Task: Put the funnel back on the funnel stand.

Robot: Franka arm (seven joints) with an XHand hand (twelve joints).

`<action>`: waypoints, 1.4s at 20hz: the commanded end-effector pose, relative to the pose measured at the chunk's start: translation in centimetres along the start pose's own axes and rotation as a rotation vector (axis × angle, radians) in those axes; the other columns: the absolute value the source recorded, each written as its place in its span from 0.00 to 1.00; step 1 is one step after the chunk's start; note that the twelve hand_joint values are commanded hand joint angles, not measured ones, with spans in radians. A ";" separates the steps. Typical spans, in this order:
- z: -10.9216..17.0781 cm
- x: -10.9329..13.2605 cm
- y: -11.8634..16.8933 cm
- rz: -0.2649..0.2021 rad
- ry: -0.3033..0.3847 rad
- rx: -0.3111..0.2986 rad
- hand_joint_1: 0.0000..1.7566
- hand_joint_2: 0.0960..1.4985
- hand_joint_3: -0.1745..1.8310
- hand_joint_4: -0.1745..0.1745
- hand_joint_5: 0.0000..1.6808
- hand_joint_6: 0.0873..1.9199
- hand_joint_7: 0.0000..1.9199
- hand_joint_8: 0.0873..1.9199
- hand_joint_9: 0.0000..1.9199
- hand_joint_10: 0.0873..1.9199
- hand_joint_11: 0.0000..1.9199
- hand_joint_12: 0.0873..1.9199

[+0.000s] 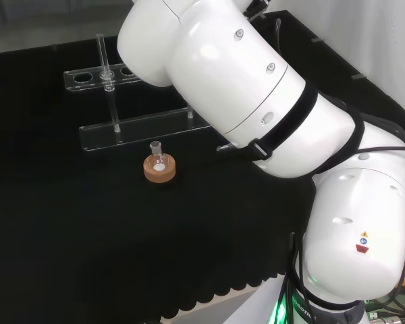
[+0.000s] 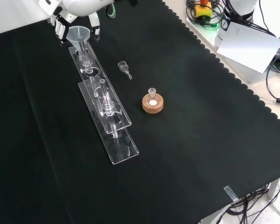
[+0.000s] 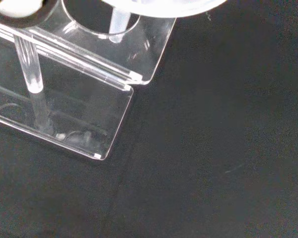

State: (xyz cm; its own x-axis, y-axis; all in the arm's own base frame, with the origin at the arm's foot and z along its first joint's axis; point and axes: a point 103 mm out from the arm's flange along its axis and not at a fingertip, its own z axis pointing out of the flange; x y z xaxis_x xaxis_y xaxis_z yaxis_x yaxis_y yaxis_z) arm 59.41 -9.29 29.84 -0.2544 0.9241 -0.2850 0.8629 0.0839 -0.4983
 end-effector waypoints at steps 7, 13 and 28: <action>0.7 -0.2 -0.7 0.009 0.059 0.086 0.39 0.38 0.34 0.46 0.02 0.00 0.01 0.00 0.03 0.33 0.11 0.73; -0.4 0.3 -3.8 0.002 0.071 0.009 0.37 0.39 0.31 0.47 0.00 0.00 0.00 0.00 0.00 0.26 0.06 0.74; -2.8 3.6 -12.3 0.021 0.102 -0.130 0.36 0.41 0.28 0.46 0.00 0.00 0.00 0.00 0.00 0.37 0.06 0.76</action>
State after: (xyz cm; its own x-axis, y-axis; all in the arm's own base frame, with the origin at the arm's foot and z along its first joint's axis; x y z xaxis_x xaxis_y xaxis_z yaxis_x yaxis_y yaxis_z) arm 52.28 -6.63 35.42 -0.2066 0.9487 -0.2392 0.8885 0.0795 -0.4520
